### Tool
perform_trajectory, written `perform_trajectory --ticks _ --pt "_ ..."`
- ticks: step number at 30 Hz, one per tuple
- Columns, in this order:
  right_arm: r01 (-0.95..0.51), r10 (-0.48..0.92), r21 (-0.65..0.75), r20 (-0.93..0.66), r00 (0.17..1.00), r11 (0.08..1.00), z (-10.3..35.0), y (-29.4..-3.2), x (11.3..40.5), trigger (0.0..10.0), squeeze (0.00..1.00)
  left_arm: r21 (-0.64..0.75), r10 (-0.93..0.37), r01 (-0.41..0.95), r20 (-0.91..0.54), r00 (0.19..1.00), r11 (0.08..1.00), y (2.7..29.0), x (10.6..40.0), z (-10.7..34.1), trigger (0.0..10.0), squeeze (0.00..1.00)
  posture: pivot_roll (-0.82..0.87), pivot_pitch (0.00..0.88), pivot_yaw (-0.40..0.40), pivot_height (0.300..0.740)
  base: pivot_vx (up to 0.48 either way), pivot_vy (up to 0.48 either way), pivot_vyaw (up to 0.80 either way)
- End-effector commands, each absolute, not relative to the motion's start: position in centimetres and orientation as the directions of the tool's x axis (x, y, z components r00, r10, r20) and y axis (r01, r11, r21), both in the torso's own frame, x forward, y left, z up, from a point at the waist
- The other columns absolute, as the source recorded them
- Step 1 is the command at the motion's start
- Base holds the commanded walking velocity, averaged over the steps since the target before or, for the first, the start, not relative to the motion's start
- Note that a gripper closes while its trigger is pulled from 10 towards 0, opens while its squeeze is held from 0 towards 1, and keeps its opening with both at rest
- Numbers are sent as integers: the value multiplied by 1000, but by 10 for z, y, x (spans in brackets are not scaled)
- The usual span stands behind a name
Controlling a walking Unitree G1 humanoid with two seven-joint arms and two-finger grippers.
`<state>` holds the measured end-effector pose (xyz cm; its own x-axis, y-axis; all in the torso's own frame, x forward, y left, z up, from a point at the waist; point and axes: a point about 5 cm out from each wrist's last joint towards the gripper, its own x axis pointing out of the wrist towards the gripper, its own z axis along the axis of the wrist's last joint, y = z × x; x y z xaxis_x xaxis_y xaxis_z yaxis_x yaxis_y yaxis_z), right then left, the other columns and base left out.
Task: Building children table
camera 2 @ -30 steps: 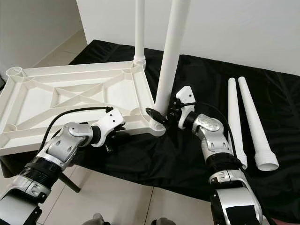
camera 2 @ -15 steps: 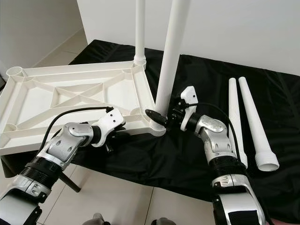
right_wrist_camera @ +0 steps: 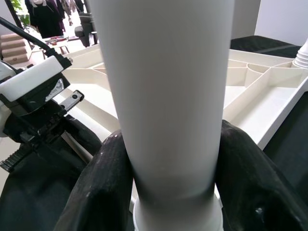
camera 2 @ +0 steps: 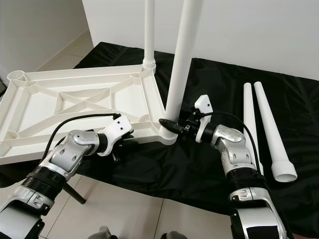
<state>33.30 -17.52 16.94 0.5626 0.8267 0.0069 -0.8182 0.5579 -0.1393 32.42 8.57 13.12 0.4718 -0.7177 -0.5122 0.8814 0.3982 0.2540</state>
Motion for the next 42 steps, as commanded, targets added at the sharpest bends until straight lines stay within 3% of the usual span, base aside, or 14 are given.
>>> perform_trajectory --ticks 1,15,23,33,42 --pt "-835 842 -109 23 540 539 170 -170 333 0 0 251 -711 894 -542 447 370 84 322 127 10000 0 -61 32 1 740 0 0 0" --pt "-837 841 -77 48 539 542 165 -162 327 0 0 258 -706 885 -535 464 387 86 323 129 10000 0 -56 27 -7 740 0 0 0" --pt "-742 748 -96 107 655 663 168 -159 322 0 0 256 -709 884 -529 466 391 84 323 128 10000 0 -65 23 -11 740 0 0 0" --pt "-674 680 -93 149 718 732 169 -158 315 0 0 253 -711 886 -529 462 388 83 323 128 10000 0 -70 19 -7 740 0 0 0" --pt "-525 527 -68 212 823 848 174 -151 307 0 0 251 -711 888 -533 459 385 84 322 128 10000 0 -69 24 -5 740 0 0 0"
